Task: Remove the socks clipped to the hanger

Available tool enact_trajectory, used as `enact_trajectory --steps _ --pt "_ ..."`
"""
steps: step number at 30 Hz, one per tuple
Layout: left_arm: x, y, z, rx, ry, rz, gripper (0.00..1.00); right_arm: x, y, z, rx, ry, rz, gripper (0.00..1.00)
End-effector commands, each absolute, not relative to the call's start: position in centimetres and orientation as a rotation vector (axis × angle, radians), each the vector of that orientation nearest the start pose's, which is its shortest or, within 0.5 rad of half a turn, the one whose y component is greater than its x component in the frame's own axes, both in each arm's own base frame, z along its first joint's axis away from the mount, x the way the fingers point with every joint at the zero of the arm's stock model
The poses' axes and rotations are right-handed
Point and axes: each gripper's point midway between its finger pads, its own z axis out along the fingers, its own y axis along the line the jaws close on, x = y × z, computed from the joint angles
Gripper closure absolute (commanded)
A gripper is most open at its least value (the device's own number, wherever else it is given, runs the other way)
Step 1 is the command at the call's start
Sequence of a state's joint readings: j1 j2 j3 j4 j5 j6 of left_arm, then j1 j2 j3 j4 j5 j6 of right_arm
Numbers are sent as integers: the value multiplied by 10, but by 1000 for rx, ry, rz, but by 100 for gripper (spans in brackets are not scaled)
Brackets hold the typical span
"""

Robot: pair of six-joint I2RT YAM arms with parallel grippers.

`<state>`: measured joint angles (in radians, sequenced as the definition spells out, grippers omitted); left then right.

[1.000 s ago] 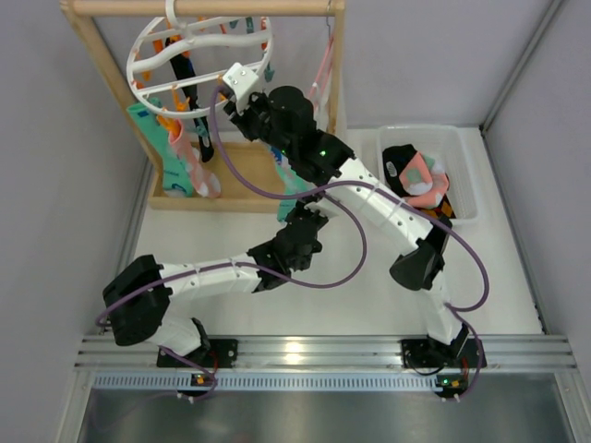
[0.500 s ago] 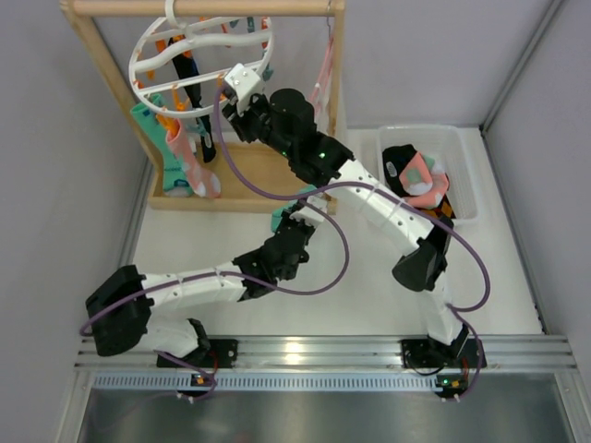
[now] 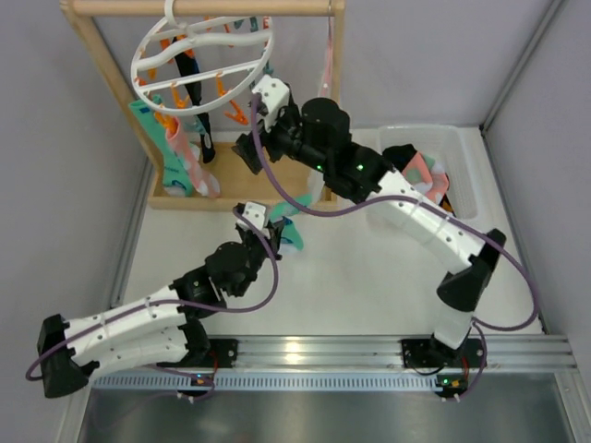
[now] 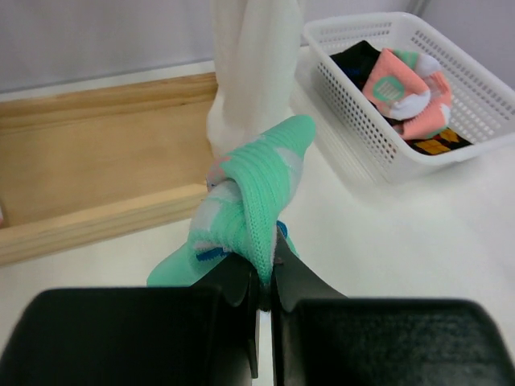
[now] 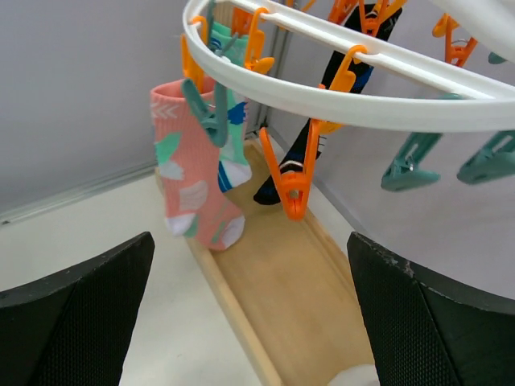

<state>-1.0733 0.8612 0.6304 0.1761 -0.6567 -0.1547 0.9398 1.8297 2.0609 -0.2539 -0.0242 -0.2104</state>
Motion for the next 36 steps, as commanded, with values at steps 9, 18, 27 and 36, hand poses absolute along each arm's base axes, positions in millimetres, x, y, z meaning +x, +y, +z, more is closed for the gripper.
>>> enact_trajectory --steps 9,18,27,36 --pt "180 -241 272 322 1641 -842 100 238 329 471 -784 1370 690 1" --pt "153 -282 271 457 1707 -1058 100 223 213 407 -420 1559 522 1" --pt "158 -362 296 552 1681 -1163 100 212 84 349 63 1646 226 0" --pt "231 -452 317 492 1678 -987 100 181 0 363 355 1501 192 1"
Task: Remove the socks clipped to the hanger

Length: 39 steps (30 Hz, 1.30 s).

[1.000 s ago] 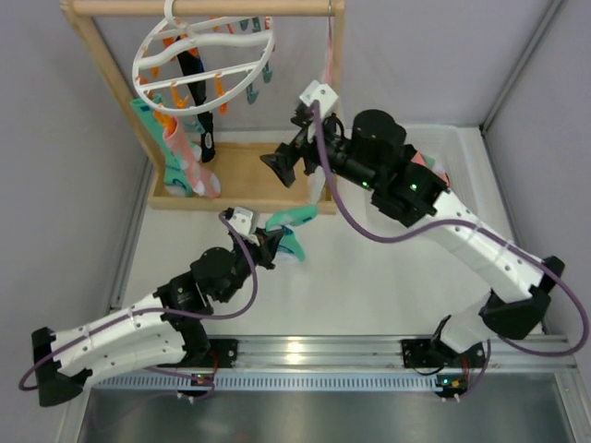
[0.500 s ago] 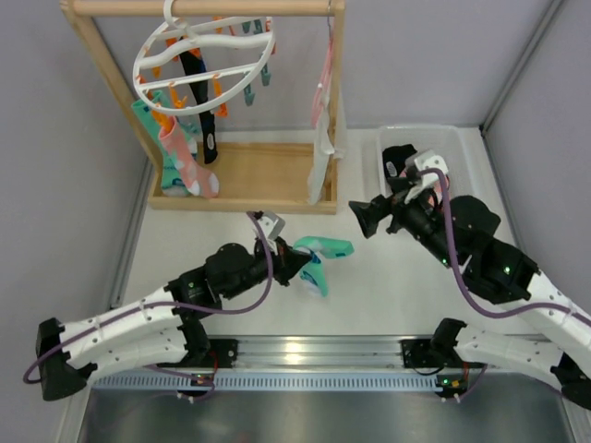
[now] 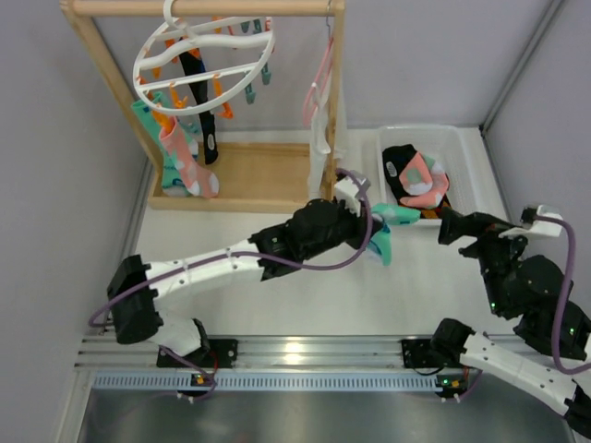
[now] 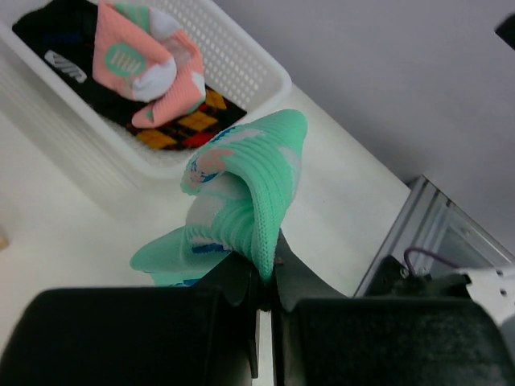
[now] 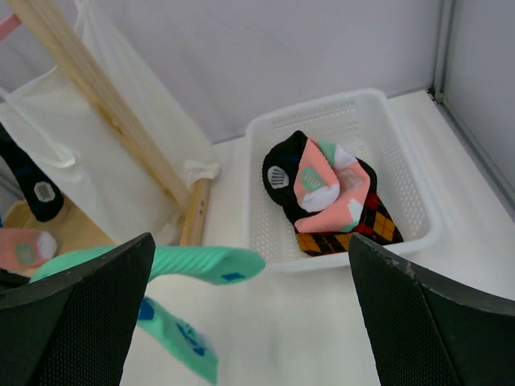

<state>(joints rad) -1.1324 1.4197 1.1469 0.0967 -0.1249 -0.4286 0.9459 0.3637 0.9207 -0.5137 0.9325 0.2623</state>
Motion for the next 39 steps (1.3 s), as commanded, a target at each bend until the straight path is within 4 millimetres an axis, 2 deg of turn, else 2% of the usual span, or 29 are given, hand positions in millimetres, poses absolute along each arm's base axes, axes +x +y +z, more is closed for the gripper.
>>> enact_trajectory --steps 1,4,5,6,7,8,9,10,11,17,22,24,25,26,27,28,30,31,32,33,34,35,36,37,38,39 --pt "239 -459 320 491 1665 -956 100 178 -4 365 366 1494 203 1" --pt "270 -479 321 454 1648 -868 100 167 -18 372 418 1447 270 1" --pt "279 -489 305 471 1666 -840 100 165 -19 372 429 1434 291 1" --pt "289 -493 307 468 1657 -830 100 161 -21 377 439 1401 347 1" --pt "297 -500 326 454 1617 -840 100 160 -20 378 431 1393 370 0" --pt "308 -512 310 464 1636 -826 100 159 -19 377 427 1387 386 1" --pt "319 -516 311 467 1631 -837 100 159 -16 378 413 1385 399 0" --pt "328 -522 334 446 1584 -866 100 159 -16 378 405 1389 397 0" --pt "345 -529 316 444 1607 -846 100 159 -16 380 403 1390 395 1" --pt "388 -556 329 442 1514 -818 100 167 0 376 333 1435 360 0" --pt "413 -569 316 441 1498 -825 98 172 14 370 302 1449 380 1" --pt "425 -569 297 431 1522 -799 94 174 18 367 290 1458 375 1" --pt "428 -569 290 431 1533 -795 88 174 19 366 286 1461 373 1" --pt "431 -568 284 432 1546 -793 56 175 21 365 280 1466 374 0" --pt "431 -567 275 440 1566 -785 29 176 24 364 270 1473 375 1" --pt "430 -566 274 449 1568 -786 2 176 24 364 269 1476 371 1" --pt "422 -563 286 456 1560 -796 1 178 26 362 263 1484 358 0" --pt "420 -559 279 457 1578 -780 1 178 27 361 261 1487 358 1" --pt "412 -554 299 452 1556 -788 1 178 28 361 259 1489 361 1" --pt "407 -551 305 453 1552 -787 1 179 29 361 260 1491 362 1" --pt "402 -546 297 457 1576 -770 1 179 29 362 259 1490 365 0" --pt "390 -537 325 441 1544 -785 1 179 29 361 260 1491 362 1" --pt "385 -530 314 445 1573 -758 1 179 30 361 261 1491 365 1" --pt "377 -526 336 429 1541 -772 1 179 30 362 260 1492 364 1" --pt "361 -519 347 436 1533 -779 1 179 30 363 262 1489 371 1" --pt "353 -516 350 443 1534 -785 1 179 30 364 266 1486 374 1"
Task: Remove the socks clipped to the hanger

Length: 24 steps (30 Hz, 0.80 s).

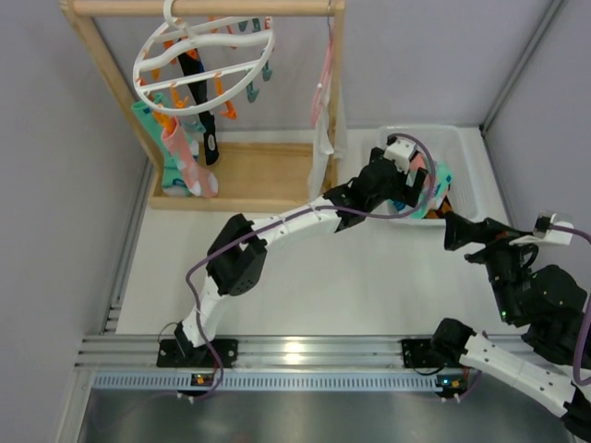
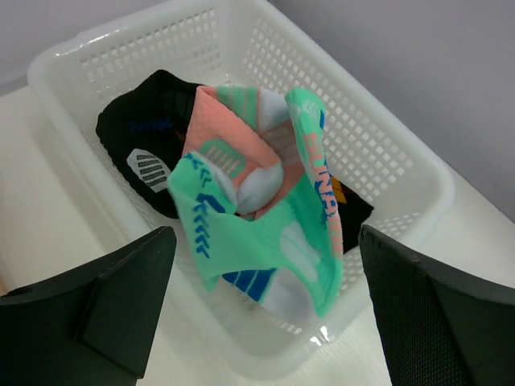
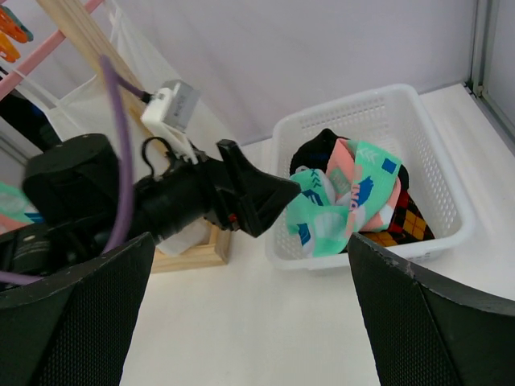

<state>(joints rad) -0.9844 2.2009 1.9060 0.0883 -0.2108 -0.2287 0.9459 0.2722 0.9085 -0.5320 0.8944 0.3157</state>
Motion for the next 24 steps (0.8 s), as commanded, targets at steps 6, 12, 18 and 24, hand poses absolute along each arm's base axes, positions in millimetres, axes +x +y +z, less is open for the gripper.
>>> enact_trajectory --steps 6,12,18,24 --pt "305 -483 337 435 1612 -840 2 180 39 365 229 1501 388 1" --pt "262 -410 316 298 1706 -696 1 182 74 364 95 1516 481 1" --pt "233 -320 238 249 1902 -489 1 182 109 368 -2 1511 597 0" --pt "210 -218 202 88 1988 -306 1 183 176 364 -242 1529 735 1"
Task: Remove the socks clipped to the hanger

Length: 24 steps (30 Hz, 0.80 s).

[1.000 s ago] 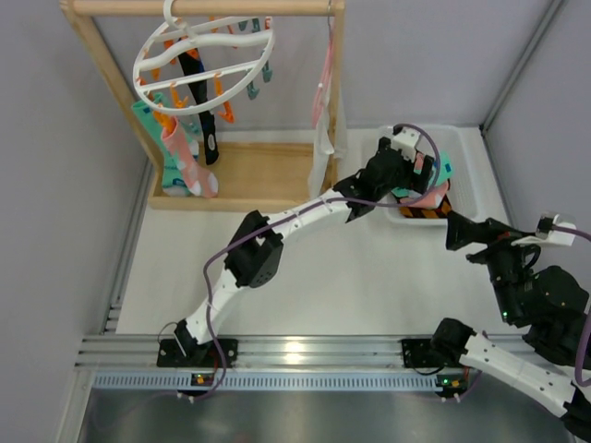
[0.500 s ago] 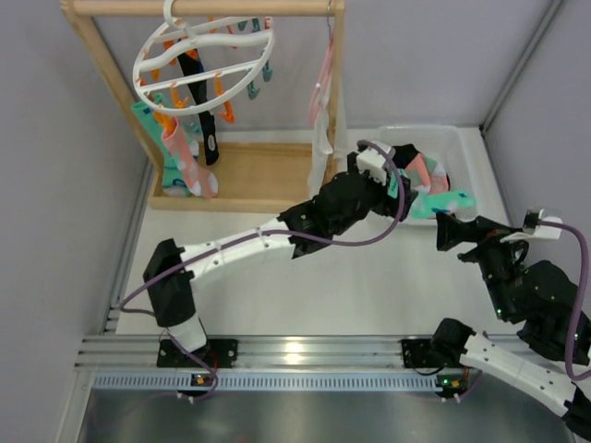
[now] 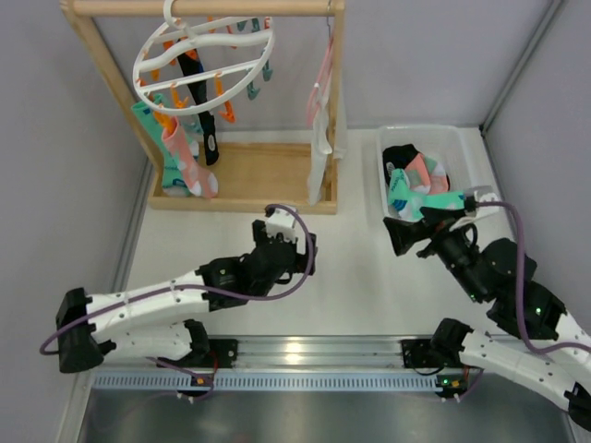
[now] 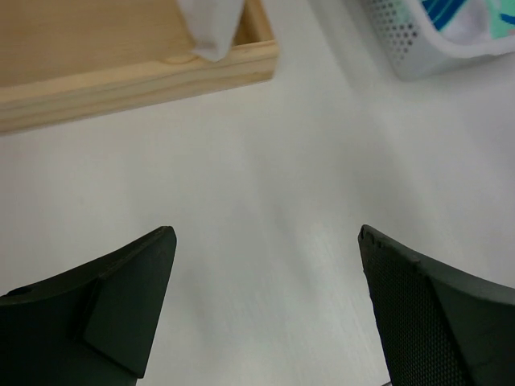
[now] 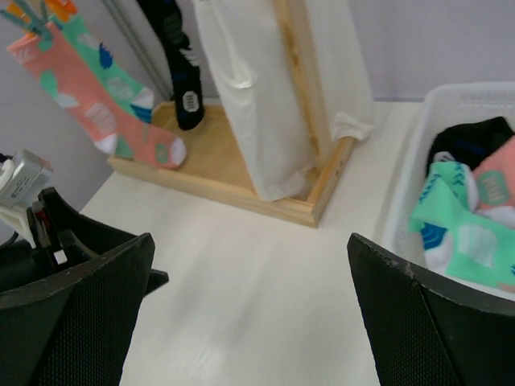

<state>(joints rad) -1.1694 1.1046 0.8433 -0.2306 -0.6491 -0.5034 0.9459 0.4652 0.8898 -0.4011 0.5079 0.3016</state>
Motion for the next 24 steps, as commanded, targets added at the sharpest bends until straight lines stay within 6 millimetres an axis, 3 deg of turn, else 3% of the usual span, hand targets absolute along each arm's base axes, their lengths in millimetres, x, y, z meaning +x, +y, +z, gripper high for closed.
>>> enact_trajectory --steps 1,3,5,7,8,9,10,11,12,13,14,15,16,17,18,19,20,21,22,23,24 --pt "209 -202 200 52 1993 -265 1 183 184 365 -263 1522 761 1" --pt "207 -179 205 -46 1992 -265 1 181 211 369 -336 1491 844 0" --pt "206 -150 209 -115 1996 -223 2 180 242 356 -429 1510 918 1" --pt "207 -126 221 -169 1973 -198 2 181 266 362 -465 1468 995 1" --pt "214 -105 226 -233 1960 -142 1 185 291 346 -523 1516 1035 0" --pt "217 -92 232 -231 1956 -103 1 188 303 341 -546 1531 1051 0" --pt "225 -66 246 -337 1922 -66 1 191 315 351 -556 1505 1078 1" --pt "228 -59 251 -351 1927 -74 2 200 339 328 -602 1569 1088 1" --pt "230 -47 256 -345 1926 -30 2 204 350 324 -615 1581 1093 1" --pt "233 -35 270 -385 1896 -7 2 208 364 338 -616 1536 1113 1" --pt "234 -13 276 -459 1871 58 2 220 383 313 -640 1590 1084 1" --pt "234 1 283 -499 1839 111 2 225 397 327 -641 1554 1094 1" --pt "232 17 295 -564 1794 149 2 226 412 326 -656 1538 1093 1" --pt "230 26 302 -601 1761 176 2 241 431 300 -671 1582 1033 1" --pt "225 40 309 -652 1712 231 2 243 449 314 -680 1539 1035 1" --pt "219 49 316 -684 1675 261 1 250 461 313 -680 1523 1015 0" --pt "215 55 323 -708 1642 275 1 266 477 282 -688 1571 939 1" --pt "212 59 327 -728 1618 287 1 273 492 298 -673 1532 937 1" --pt "206 65 332 -749 1588 299 1 279 502 294 -678 1530 921 1" --pt "203 67 334 -757 1576 303 2 293 515 263 -690 1575 851 1" --pt "201 70 335 -764 1566 307 1 300 528 281 -679 1534 852 1"
